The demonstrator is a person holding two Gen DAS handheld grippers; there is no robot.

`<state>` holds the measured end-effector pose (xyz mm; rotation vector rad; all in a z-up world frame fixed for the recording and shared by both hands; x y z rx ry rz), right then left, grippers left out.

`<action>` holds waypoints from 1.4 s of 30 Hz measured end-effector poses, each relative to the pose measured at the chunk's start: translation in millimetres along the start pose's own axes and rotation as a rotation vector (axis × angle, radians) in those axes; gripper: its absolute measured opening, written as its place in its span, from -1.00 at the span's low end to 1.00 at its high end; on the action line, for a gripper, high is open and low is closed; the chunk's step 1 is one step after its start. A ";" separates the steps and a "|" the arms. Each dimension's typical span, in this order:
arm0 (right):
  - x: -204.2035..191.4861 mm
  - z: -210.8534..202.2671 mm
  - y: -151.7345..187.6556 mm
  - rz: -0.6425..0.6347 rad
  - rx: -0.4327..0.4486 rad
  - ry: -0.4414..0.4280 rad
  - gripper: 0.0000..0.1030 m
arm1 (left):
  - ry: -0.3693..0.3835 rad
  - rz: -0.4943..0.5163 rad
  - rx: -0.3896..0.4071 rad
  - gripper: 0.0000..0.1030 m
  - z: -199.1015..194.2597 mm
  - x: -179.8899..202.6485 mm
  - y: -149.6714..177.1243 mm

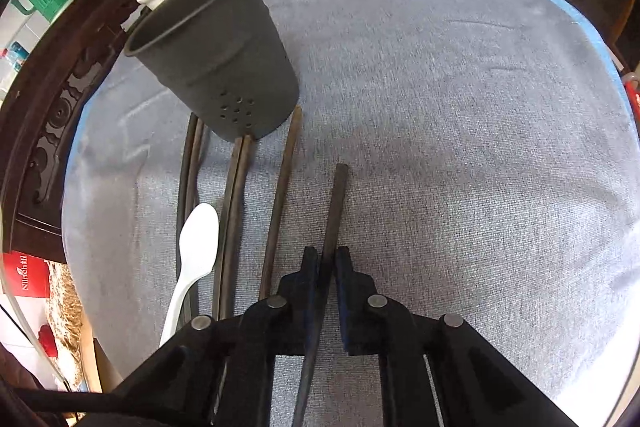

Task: Organize utensils
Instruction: 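Lift the white spoon with left tool while right tool grasps a chopstick, then drop spoon into the gray cup with left tool while right tool inserts its chopstick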

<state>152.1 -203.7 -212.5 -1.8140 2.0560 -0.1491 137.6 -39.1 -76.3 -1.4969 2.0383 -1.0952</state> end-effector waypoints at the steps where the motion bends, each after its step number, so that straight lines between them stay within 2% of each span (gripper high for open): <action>1: 2.7 1.2 -0.6 0.007 0.003 -0.017 -0.84 | 0.001 0.001 -0.001 -0.95 -0.7 0.9 -0.4; 4: 14.4 -8.1 0.3 0.044 0.034 -0.082 -0.87 | 0.010 -0.002 0.003 -0.95 -2.3 2.1 -4.2; 9: 27.7 -48.3 -3.2 0.069 0.139 -0.160 -0.87 | 0.037 -0.027 0.018 -0.95 -3.3 5.5 -17.6; 16: 35.0 -125.4 -17.7 0.082 0.363 -0.230 -0.87 | 0.054 -0.014 0.101 -0.95 -1.9 23.6 -54.9; 20: 32.3 -168.3 -29.6 0.095 0.496 -0.267 -0.86 | 0.050 -0.006 0.171 -0.95 3.7 35.2 -89.0; 25: 22.1 -205.4 -55.4 0.096 0.638 -0.278 -0.86 | 0.044 -0.037 0.228 -0.95 25.8 40.8 -127.4; 31: 4.3 -251.8 -88.8 0.097 0.854 -0.261 -0.86 | -0.033 -0.060 0.260 -0.95 72.1 42.0 -145.3; 32: 0.1 -256.5 -93.8 0.093 0.897 -0.246 -0.86 | -0.051 -0.059 0.269 -0.95 76.6 41.4 -144.3; 37: -15.7 -248.9 -111.8 0.088 0.996 -0.212 -0.87 | -0.132 -0.050 0.290 -0.95 108.4 35.6 -133.6; 39: -21.7 -237.1 -117.2 0.081 1.001 -0.190 -0.87 | -0.147 -0.036 0.292 -0.95 117.6 35.3 -124.2; 42: -27.2 -214.5 -121.8 0.058 0.962 -0.182 -0.87 | -0.150 -0.017 0.280 -0.95 124.9 35.5 -109.4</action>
Point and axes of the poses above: each gripper's, at about its wrist camera, not at the fingertips, and z roughly the way its jaws point, x to its right, y to its underside, the point moved 4 cm from there along z, roughly the way its jaws point
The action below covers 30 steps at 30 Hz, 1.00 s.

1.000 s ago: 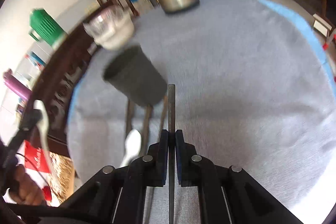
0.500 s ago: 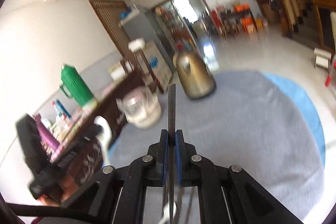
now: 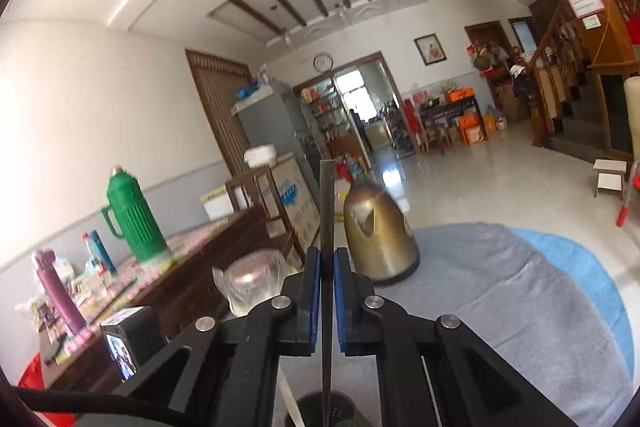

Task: Organize utensils
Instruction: 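Drop spoon into the gray cup with left tool while right tool inserts its chopstick, then grasp the second white spoon with left tool while right tool grasps another chopstick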

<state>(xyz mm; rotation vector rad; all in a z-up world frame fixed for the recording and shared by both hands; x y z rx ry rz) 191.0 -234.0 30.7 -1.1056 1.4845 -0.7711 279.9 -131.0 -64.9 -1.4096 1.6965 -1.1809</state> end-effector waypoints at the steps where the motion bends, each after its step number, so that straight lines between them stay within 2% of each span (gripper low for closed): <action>1: -1.3 6.6 7.9 -0.018 -0.025 0.004 -0.87 | 0.001 0.007 -0.006 -0.95 -0.2 -0.2 5.3; 5: 8.4 14.6 28.7 -0.024 -0.119 -0.008 -0.86 | 0.028 0.013 -0.031 -0.95 -8.2 -1.8 19.1; 10: 20.2 12.3 49.6 0.035 -0.240 -0.051 -0.79 | 0.078 0.047 -0.067 -0.95 -24.2 -1.1 31.8; 12: 26.9 7.8 54.1 0.074 -0.263 -0.069 -0.74 | 0.109 0.060 -0.084 -0.77 -36.6 -3.9 35.4; 14: 34.8 -2.1 57.2 0.125 -0.274 -0.093 -0.62 | 0.120 0.063 -0.084 -0.32 -51.4 -10.0 38.6; 17: 45.3 -17.9 61.6 0.204 -0.273 -0.128 -0.32 | 0.120 0.057 -0.092 -0.20 -70.8 -18.8 44.9; 19: 52.9 -32.5 64.4 0.243 -0.263 -0.130 -0.32 | 0.130 0.039 -0.115 -0.20 -82.0 -25.5 52.3; 23: 63.9 -65.7 75.0 0.229 -0.256 -0.115 -0.32 | 0.137 0.064 -0.192 -0.16 -98.9 -28.9 76.3; 25: 68.3 -74.9 86.7 0.204 -0.284 -0.082 -0.32 | 0.157 0.071 -0.269 -0.15 -102.3 -26.1 94.3; 28: 80.5 -76.7 114.1 0.220 -0.384 -0.065 -0.36 | 0.171 0.097 -0.365 -0.15 -102.3 -16.6 117.8; 30: 87.5 -73.9 134.3 0.216 -0.455 -0.040 -0.45 | 0.197 0.091 -0.418 -0.15 -101.5 -11.9 131.7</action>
Point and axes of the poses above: each gripper's, at about its wrist camera, not at the fingertips, and z roughly the way its jaws point, x to its right, y to its underside, the point moved 4 cm from there along z, roughly the way its jaws point
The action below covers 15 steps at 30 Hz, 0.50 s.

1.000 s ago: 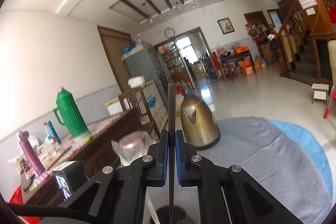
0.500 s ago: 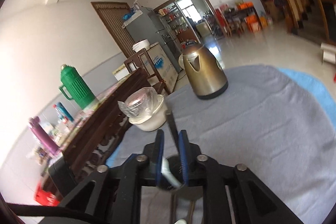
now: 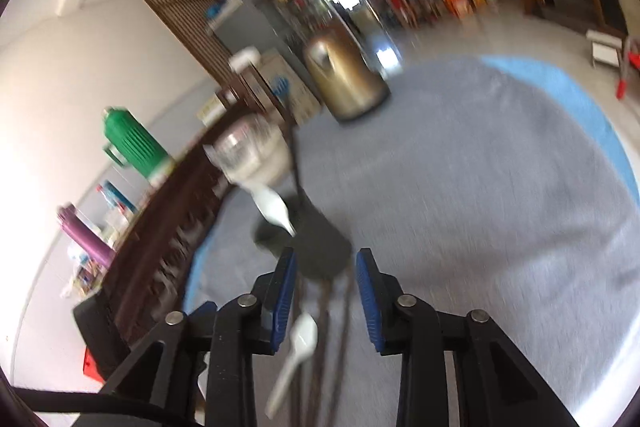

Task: Organize utensils
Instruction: 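Grasp the second white spoon with left tool while right tool grasps another chopstick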

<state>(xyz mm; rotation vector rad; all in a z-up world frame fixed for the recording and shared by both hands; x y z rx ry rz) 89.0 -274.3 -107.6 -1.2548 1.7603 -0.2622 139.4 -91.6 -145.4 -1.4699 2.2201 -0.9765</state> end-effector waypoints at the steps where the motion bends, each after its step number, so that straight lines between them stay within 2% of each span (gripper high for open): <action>1: 3.8 5.0 6.0 -0.004 -0.031 0.016 -0.46 | 0.008 0.003 -0.021 -0.15 3.7 2.5 3.2; 5: 19.5 20.9 27.1 0.013 -0.123 0.032 -0.53 | 0.021 0.030 -0.039 -0.15 9.8 9.5 4.0; 9: 28.1 31.8 32.2 0.037 -0.155 0.030 -0.55 | 0.073 0.017 -0.078 -0.15 21.7 13.0 1.6; 15: 26.2 49.6 41.2 0.037 -0.197 0.026 -0.55 | 0.103 0.040 -0.120 -0.15 41.3 23.1 5.1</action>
Point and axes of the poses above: each gripper's, at about its wrist camera, not at the fingertips, and z roughly the way its jaws point, x to its right, y to its underside, the point moved 4 cm from there along z, roughly the way its jaws point
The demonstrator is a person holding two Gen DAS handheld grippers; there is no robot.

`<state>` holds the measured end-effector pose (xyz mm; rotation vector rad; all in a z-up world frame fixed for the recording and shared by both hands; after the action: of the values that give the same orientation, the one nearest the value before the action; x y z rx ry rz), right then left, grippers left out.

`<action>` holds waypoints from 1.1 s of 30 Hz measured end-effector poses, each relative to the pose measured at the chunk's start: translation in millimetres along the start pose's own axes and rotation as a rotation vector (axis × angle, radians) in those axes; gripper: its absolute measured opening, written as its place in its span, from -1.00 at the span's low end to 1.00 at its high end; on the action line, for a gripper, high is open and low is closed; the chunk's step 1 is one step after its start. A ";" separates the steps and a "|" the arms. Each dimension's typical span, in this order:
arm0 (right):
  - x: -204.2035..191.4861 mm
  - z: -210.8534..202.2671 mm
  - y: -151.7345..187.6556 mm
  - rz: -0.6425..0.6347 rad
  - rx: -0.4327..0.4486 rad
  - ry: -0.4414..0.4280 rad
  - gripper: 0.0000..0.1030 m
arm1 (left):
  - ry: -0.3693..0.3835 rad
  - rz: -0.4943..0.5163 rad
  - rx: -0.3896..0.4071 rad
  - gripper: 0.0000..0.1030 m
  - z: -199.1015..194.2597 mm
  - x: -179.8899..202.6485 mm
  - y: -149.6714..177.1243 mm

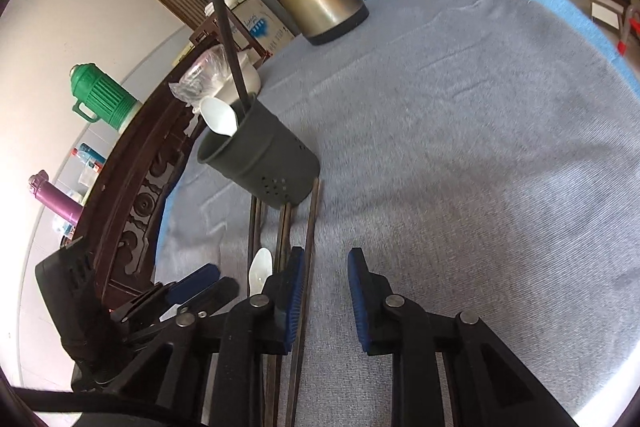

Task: Organize utensils
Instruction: 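Grasp the second white spoon with left tool while right tool grasps another chopstick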

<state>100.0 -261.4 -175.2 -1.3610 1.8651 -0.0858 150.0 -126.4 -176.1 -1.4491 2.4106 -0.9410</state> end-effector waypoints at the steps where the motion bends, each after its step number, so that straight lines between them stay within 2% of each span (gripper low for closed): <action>1: 1.1 1.5 0.4 0.003 -0.004 0.002 -0.55 | 0.002 0.004 -0.006 -0.15 3.6 1.3 -1.8; 5: 6.2 5.2 0.2 0.018 -0.009 0.005 -0.55 | 0.001 0.027 -0.037 -0.15 18.5 2.8 -3.7; 11: 6.6 14.9 -4.0 0.030 -0.030 -0.008 -0.55 | 0.002 0.069 -0.037 -0.16 26.6 4.7 -15.3; 12: 5.3 18.7 -7.2 0.032 -0.032 -0.014 -0.55 | 0.005 0.078 -0.036 -0.22 28.0 5.6 -16.4; 14: 1.8 24.6 -13.7 0.032 -0.034 -0.025 -0.54 | 0.012 0.099 -0.037 -0.50 29.8 7.9 -16.7; 20: -9.7 52.7 -38.1 0.032 -0.072 -0.064 -0.52 | 0.031 0.159 -0.023 -0.51 30.4 12.5 -13.6; 26: -18.3 85.5 -45.6 0.006 -0.128 -0.024 -0.52 | 0.047 0.180 0.018 -0.52 17.8 8.9 -14.6; 31: -23.7 108.5 -41.4 -0.027 -0.172 0.049 -0.54 | 0.051 0.124 0.066 -0.52 -1.1 -8.5 -19.8; 33: -25.9 110.4 -42.2 -0.048 -0.167 0.081 -0.87 | 0.046 0.086 0.091 -0.52 -9.5 -16.2 -21.9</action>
<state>204.7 -215.2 -214.3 -1.5364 1.9431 -0.0095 170.1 -115.8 -158.2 -1.2966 2.4071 -1.0602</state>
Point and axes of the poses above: each gripper's, at about its wrist camera, not at the fingertips, and z roughly the way its jaws point, x to its right, y to its underside, the point moved 4 cm from there along z, roughly the way its jaws point
